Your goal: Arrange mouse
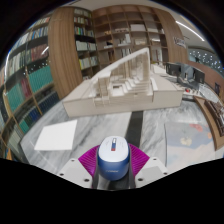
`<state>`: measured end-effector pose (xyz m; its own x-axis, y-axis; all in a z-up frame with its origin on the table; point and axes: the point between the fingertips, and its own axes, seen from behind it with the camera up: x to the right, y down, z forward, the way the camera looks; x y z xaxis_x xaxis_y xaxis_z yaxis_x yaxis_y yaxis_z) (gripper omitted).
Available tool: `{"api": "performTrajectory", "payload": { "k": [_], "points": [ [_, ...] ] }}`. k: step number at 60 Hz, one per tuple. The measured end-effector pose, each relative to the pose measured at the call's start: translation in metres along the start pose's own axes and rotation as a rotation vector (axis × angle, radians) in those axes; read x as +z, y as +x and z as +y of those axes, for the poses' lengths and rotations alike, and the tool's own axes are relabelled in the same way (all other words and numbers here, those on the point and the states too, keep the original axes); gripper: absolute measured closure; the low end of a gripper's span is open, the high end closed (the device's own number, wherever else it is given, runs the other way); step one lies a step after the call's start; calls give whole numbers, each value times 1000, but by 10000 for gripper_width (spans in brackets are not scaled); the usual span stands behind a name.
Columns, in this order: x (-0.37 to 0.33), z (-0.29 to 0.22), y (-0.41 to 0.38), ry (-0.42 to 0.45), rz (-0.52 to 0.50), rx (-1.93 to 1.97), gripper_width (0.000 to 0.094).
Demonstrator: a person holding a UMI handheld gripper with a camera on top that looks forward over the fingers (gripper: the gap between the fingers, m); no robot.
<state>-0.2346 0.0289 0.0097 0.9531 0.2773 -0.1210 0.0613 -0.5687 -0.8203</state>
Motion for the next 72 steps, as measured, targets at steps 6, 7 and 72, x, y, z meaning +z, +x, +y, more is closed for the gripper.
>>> {"api": "performTrajectory", "payload": {
  "k": [6, 7, 72],
  "points": [
    [-31, -57, 35, 109, 55, 39, 521],
    [-38, -67, 46, 133, 77, 34, 521],
    [-176, 23, 259, 101, 333, 211, 100]
  ]
}}
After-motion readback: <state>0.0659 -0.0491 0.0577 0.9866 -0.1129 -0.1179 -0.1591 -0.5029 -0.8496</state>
